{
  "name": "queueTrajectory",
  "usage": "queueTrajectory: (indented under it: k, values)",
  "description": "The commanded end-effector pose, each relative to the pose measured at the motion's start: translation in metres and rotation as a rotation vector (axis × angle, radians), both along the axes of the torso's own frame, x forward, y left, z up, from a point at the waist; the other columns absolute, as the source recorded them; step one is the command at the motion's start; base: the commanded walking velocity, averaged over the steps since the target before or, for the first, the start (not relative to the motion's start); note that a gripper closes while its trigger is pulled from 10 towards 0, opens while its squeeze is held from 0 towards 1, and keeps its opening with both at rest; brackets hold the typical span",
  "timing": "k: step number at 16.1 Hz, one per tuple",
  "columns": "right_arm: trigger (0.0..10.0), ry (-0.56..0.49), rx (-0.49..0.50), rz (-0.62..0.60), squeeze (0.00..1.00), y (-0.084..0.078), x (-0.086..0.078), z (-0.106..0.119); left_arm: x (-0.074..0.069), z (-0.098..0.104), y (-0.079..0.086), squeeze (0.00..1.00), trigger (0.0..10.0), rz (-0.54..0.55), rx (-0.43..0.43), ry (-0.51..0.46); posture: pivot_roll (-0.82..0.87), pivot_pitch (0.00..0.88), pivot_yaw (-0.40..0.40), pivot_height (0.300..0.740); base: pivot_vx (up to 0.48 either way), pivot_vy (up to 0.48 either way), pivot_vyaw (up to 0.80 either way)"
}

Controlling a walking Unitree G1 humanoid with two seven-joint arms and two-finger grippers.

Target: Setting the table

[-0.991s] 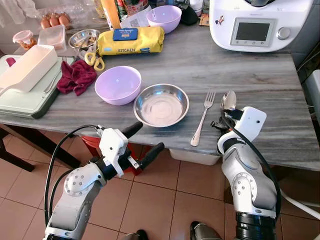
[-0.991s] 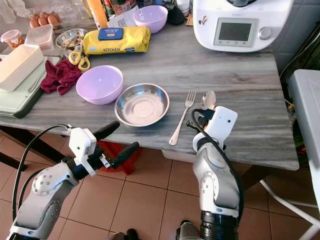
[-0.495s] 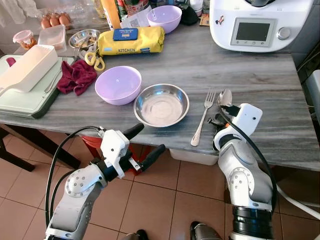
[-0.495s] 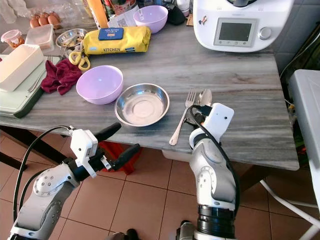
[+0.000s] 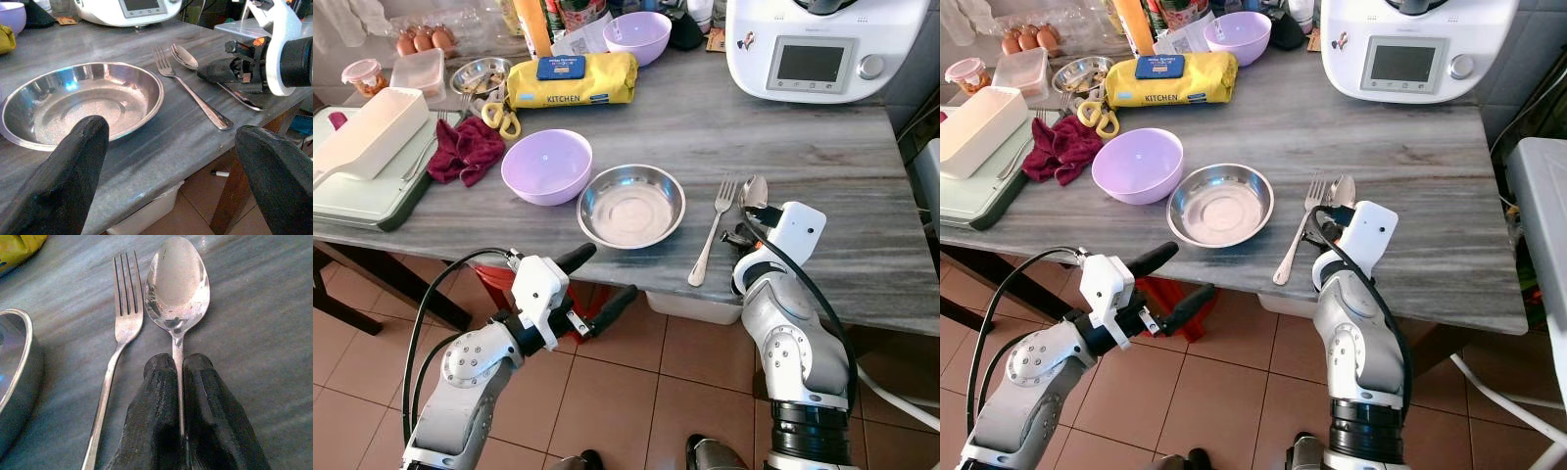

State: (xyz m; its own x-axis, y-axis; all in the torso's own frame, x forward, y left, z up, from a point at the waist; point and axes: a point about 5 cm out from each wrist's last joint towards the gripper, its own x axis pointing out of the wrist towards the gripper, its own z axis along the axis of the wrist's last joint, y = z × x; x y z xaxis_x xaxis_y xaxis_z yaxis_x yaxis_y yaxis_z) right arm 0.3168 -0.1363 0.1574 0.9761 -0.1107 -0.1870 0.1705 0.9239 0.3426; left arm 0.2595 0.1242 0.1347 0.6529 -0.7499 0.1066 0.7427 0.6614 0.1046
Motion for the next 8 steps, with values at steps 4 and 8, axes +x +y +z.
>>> queueTrajectory:
  k: [4,8]
  values:
    - [10.0,0.083,0.005,0.002,1.0,0.0008,-0.0025,-0.017,-0.0028,-0.0013,0.0021,0.0,10.0,0.003,0.017,-0.004,-0.14,0.212,0.108,0.74,0.0,0.0,0.0]
    - [10.0,0.053,-0.018,-0.004,1.0,-0.0017,-0.0035,-0.0126,-0.0028,-0.0012,0.0021,0.0,10.0,0.003,0.017,-0.005,-0.14,0.213,0.112,0.74,0.0,0.0,0.0]
